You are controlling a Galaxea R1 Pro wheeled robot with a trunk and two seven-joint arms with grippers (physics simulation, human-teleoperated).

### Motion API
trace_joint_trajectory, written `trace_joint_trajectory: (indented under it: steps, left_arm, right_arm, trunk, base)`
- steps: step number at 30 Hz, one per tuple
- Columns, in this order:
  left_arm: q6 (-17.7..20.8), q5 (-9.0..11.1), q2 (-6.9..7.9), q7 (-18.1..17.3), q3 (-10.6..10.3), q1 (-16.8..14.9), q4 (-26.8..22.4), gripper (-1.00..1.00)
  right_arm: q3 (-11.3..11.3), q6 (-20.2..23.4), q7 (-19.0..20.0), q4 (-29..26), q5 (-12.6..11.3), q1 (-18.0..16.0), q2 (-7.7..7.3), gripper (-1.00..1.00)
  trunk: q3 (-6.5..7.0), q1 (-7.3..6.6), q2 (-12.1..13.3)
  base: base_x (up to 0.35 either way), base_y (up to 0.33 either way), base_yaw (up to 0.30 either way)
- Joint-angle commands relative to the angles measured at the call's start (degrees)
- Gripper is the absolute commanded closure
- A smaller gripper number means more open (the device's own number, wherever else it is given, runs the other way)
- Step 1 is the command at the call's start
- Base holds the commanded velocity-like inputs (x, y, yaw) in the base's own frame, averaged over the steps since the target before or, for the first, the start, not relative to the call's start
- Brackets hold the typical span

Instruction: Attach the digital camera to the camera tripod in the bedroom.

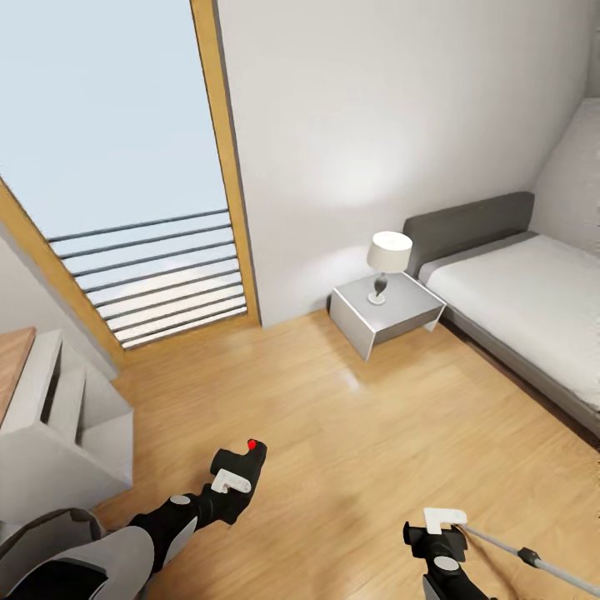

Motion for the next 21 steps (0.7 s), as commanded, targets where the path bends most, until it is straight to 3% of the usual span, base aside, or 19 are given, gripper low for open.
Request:
trace_joint_trajectory:
  steps: [1, 10, 21]
  left_arm:
    - [-0.36, -0.2, 0.01, -0.01, -0.22, -0.05, 0.05, 1.0]
    - [-0.36, -0.2, 0.01, -0.04, -0.22, -0.05, 0.06, 1.0]
    - [-0.36, -0.2, 0.01, 0.0, -0.22, -0.05, 0.1, 1.0]
  right_arm:
    - [0.06, -0.1, -0.21, 0.05, 0.2, -0.04, 0.0, -1.0]
    - [0.06, -0.1, -0.2, 0.05, 0.22, -0.04, 0.0, -1.0]
    - [0.06, -0.1, -0.2, 0.05, 0.25, -0.04, 0.0, -1.0]
  trunk:
    - [-0.06, 0.05, -0.08]
    - [0.14, 0.05, -0.08]
    - [0.39, 0.05, -0.08]
  base:
    - [0.245, 0.0, -0.196]
    - [0.277, 0.0, -0.201]
    - [0.051, 0.0, -0.203]
